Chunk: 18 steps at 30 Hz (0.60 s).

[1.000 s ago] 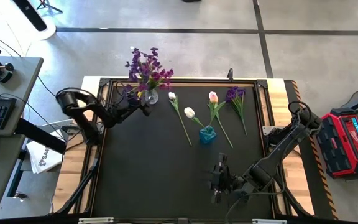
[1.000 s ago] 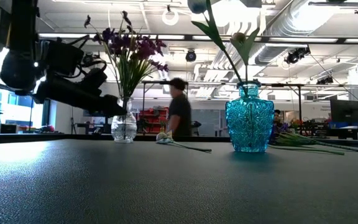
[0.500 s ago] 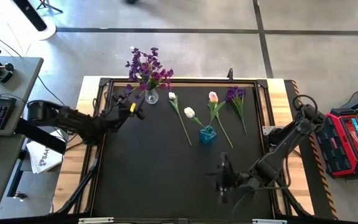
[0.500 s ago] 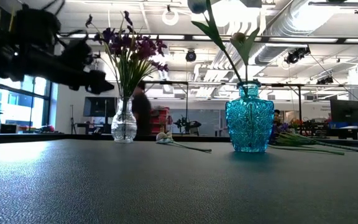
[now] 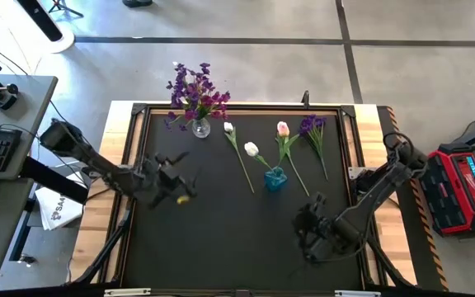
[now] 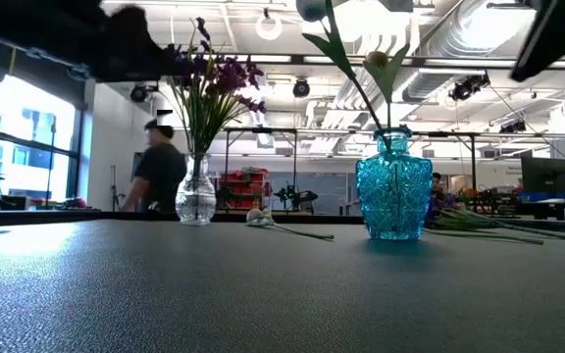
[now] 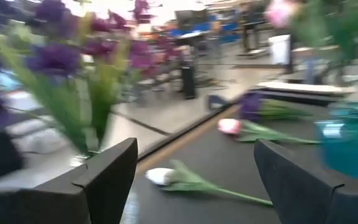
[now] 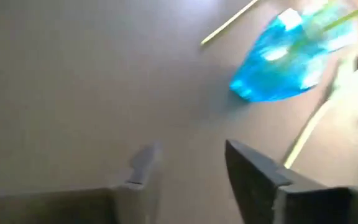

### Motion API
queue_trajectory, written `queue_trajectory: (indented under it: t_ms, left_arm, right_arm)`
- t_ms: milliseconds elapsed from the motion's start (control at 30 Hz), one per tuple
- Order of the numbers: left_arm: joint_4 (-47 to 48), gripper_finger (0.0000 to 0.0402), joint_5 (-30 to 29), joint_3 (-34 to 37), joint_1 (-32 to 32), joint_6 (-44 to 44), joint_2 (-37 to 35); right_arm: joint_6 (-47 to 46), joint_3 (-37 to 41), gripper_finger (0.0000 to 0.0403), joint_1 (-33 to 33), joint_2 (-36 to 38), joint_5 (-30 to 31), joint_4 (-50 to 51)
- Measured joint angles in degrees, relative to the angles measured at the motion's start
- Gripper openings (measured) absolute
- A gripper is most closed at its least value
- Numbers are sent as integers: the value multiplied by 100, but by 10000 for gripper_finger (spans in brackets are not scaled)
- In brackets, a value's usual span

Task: Sort flowers into vase by color
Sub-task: Move the blue vase to the top center of the table

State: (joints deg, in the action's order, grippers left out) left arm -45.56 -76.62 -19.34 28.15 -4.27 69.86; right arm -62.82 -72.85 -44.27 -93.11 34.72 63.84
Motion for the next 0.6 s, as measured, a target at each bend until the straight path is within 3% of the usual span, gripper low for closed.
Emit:
queue_trajectory:
  t_ms: [167, 333, 467, 600]
  left_arm:
    - [411, 307, -1, -305, 622, 1104, 565]
    - [430, 307, -11, -537, 803, 1460, 1244]
    - [435, 307, 284, -804, 758, 1353, 1606]
    - [411, 307, 767, -1078, 652, 1012, 1735]
  right_arm:
    - [-172, 800, 225, 100, 312, 642, -39]
    - [229, 1874, 300, 716, 640, 1378, -1283]
    - [948, 2381, 332, 1291, 734, 1703, -2621]
    - [1567, 2731, 336, 1698, 734, 1777, -3711]
